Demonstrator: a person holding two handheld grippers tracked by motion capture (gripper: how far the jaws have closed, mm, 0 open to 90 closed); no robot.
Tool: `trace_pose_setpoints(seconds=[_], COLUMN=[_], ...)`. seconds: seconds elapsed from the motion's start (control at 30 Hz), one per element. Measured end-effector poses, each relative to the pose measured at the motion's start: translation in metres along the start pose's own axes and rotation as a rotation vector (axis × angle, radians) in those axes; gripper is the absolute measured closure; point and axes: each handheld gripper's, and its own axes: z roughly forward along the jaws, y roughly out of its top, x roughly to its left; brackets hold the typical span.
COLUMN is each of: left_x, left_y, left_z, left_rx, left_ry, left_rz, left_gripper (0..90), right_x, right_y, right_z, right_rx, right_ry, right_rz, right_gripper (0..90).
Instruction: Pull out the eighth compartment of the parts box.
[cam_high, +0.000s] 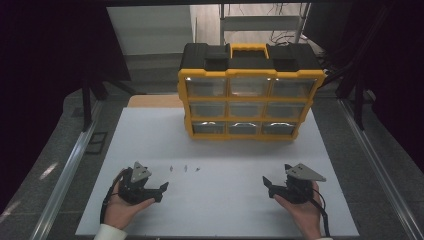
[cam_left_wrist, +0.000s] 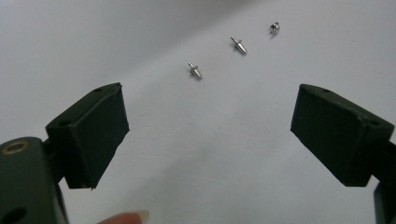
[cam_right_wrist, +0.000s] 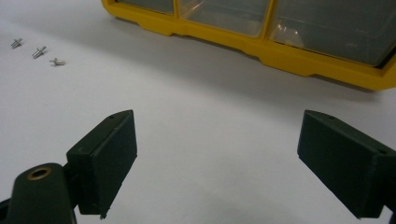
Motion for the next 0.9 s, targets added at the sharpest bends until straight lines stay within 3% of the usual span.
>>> trace_pose_setpoints(seconds=[0.33,0.53,0.9], left_x=[-0.002,0.006,0.006], left_y=[-0.001,-0.005,-0.006], left_z=[-0.001,-0.001,0.0], left_rx=[-0.003,-0.006,-0.014], left_ry=[0.002,0.012,0.017], left_rz=[0.014,-0.021,-0.015], left_gripper=[11.6,12.0,12.2], right_x=[0.009,0.013,0.025], right_y=[0.002,0.008,0.007], right_z=[0.005,0.011,0.017], right_rx=[-0.008,-0.014,-0.002], right_ry=[-0.001,-0.006,-0.003], right_rz=[0.004,0.018,-0.001], right_gripper=[12.5,12.6,12.7])
